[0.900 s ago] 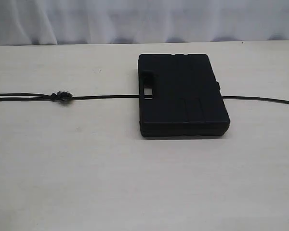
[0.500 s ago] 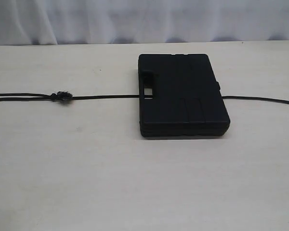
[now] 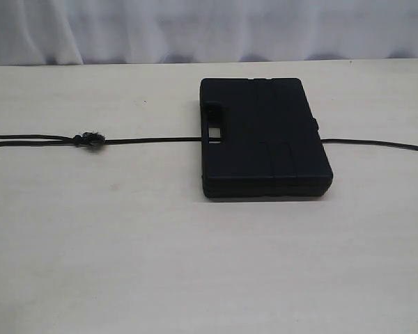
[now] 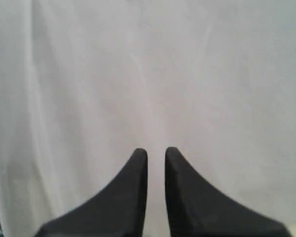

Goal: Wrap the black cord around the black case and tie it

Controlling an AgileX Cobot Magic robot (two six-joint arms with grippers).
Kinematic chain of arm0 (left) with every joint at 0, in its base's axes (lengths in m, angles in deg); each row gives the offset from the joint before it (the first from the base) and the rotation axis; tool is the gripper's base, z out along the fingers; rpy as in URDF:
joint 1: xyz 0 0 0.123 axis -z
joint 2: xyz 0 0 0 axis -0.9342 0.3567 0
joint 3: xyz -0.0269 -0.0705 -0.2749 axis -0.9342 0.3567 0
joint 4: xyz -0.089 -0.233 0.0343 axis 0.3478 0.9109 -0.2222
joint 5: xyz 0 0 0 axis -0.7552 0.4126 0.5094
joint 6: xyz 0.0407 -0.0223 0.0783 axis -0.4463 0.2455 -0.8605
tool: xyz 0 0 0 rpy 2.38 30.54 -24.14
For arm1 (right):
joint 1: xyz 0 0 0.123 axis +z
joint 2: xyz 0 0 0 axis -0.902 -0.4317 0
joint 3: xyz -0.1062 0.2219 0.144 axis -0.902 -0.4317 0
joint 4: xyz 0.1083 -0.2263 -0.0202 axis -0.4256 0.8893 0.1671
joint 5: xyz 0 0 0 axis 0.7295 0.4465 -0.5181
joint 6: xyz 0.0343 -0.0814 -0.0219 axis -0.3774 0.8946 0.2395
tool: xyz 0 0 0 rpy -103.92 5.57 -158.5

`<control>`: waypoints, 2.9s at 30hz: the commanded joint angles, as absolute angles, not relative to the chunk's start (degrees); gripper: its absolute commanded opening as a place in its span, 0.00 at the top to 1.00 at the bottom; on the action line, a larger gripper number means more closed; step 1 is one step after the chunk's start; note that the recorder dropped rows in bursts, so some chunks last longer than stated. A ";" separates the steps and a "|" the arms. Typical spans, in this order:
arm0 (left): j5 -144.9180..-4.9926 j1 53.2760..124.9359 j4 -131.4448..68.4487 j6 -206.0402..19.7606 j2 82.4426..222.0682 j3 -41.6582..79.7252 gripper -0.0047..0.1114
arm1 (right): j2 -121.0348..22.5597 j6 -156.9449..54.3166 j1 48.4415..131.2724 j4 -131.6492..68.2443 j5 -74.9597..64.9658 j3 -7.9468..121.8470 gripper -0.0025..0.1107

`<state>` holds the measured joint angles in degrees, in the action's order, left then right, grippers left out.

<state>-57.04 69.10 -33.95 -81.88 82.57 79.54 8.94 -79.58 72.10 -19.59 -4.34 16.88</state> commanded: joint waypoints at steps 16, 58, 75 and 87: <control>-57.43 69.20 -33.95 -81.53 82.44 79.73 0.96 | -50.61 -44.70 76.12 -43.00 44.38 61.10 0.55; -57.43 69.20 -33.83 -81.53 82.44 79.73 0.96 | -107.80 -84.83 97.91 -13.21 38.00 95.31 0.55; -57.43 69.20 -33.83 -81.53 82.44 79.73 0.96 | -109.57 -84.83 97.91 -12.65 35.65 95.31 0.55; -57.43 69.20 -34.00 -81.53 82.44 79.73 0.96 | -110.82 -85.62 97.91 -12.65 36.91 95.31 0.55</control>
